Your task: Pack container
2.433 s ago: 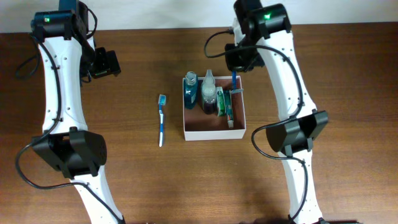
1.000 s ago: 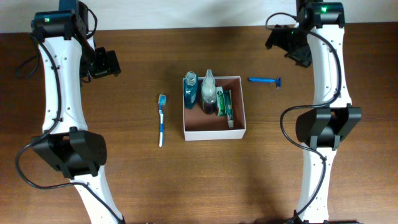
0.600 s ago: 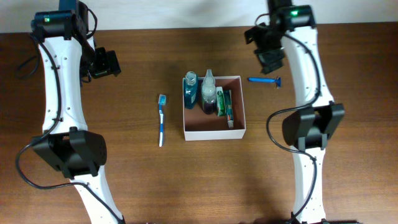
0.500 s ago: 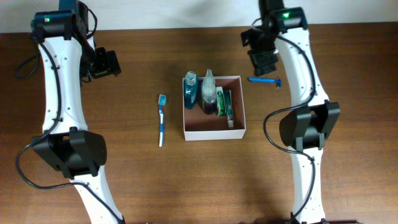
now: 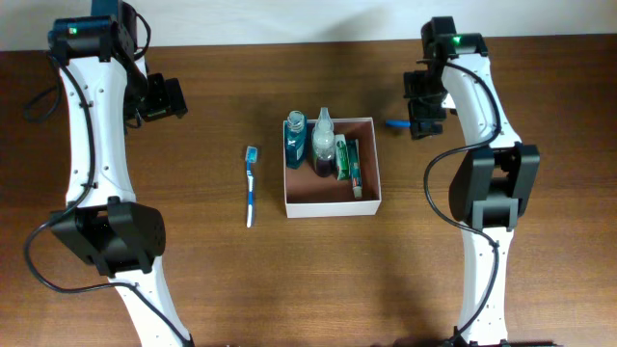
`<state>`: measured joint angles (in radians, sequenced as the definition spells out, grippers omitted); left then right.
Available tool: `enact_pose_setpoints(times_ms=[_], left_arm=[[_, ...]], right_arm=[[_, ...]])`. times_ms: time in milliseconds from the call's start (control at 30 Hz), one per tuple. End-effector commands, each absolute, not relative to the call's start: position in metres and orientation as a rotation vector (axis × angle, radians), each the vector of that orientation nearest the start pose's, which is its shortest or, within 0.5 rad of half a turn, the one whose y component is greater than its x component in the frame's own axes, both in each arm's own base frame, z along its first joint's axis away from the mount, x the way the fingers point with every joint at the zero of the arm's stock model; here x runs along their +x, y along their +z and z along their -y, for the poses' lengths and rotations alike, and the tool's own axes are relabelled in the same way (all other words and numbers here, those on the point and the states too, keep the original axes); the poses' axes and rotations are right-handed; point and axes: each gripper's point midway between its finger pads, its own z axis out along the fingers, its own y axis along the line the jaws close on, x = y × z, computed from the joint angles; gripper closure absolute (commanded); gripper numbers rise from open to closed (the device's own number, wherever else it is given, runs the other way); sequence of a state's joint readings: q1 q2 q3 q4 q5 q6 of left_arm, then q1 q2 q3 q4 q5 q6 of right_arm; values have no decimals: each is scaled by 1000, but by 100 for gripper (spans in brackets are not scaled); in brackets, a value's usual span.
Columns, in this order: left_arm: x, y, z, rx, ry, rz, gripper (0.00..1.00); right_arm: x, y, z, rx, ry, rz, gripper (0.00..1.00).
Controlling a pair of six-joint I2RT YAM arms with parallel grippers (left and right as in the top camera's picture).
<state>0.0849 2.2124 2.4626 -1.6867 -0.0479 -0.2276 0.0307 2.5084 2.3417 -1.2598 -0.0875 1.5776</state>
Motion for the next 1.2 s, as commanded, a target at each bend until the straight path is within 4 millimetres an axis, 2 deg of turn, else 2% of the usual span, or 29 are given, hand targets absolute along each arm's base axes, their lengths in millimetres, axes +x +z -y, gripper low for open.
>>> enact_pose_setpoints(times_ms=[0,300,367,467,800,967,1167], left_arm=[[428,207,-45,-478,45,-2954,0],[428,207,-45,-478,45,-2954,1],[428,207,-45,-478,45,-2954,1],[428,207,-45,-478,45,-2954,1],[428,207,-45,-478,45,-2954,1],[428,207,-45,-478,45,-2954,1],[428,207,-45,-478,45,-2954,0]], right_arm=[[515,23,-25,2138,196,-2251,1],[512,0,-25,2133,189,-2260,0],[512,-2,-25,2133,189,-2260,6],[512,-6,-24,2134,189,-2260,8],[510,-11,-25,2136,185,-2262,50],[510,-11,-25,2136,184,-2263,75],[507,-11,-24,2142,173,-2267,89]])
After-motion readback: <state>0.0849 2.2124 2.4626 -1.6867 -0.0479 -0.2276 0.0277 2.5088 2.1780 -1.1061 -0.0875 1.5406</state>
